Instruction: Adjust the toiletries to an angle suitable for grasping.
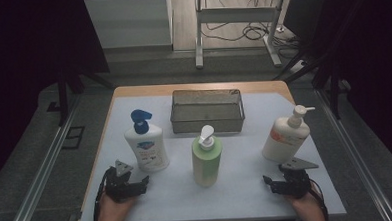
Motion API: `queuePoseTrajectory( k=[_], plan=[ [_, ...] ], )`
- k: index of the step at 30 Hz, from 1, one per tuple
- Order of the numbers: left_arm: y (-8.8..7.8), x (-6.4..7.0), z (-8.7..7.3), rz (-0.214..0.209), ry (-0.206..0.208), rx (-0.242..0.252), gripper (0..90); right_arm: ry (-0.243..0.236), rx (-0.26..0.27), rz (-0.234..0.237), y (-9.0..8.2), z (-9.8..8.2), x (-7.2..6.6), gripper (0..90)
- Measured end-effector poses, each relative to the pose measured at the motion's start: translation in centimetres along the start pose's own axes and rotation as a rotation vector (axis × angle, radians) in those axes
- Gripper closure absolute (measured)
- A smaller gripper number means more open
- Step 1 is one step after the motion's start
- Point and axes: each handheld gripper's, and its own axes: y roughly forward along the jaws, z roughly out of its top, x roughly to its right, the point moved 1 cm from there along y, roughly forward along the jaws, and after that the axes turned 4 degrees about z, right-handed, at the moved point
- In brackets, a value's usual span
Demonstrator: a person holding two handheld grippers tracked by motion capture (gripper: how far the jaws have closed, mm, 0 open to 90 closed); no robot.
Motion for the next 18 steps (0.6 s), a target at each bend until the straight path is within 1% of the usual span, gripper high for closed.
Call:
queuePoseTrajectory(
  k=[3, 5, 7, 18],
  plan=[
    [-0.04, 0.10, -0.02, 0.009, 0.008, 0.004, 13.6, -0.001, -0.001, 0.002, 0.01, 0.00, 0.00, 24.0],
    [-0.15, 0.42, -0.04, 0.033, 0.032, 0.014, 13.8, 0.001, -0.001, 0.003, 0.01, 0.01, 0.01, 23.9],
    [-0.20, 0.48, -0.06, 0.029, 0.038, 0.018, 15.3, 0.001, -0.002, 0.003, 0.01, 0.02, 0.02, 24.0],
    [-0.14, 0.34, -0.06, 0.017, 0.024, 0.016, 15.8, -0.001, -0.010, -0.001, 0.02, 0.11, -0.02, 23.9]
  ],
)
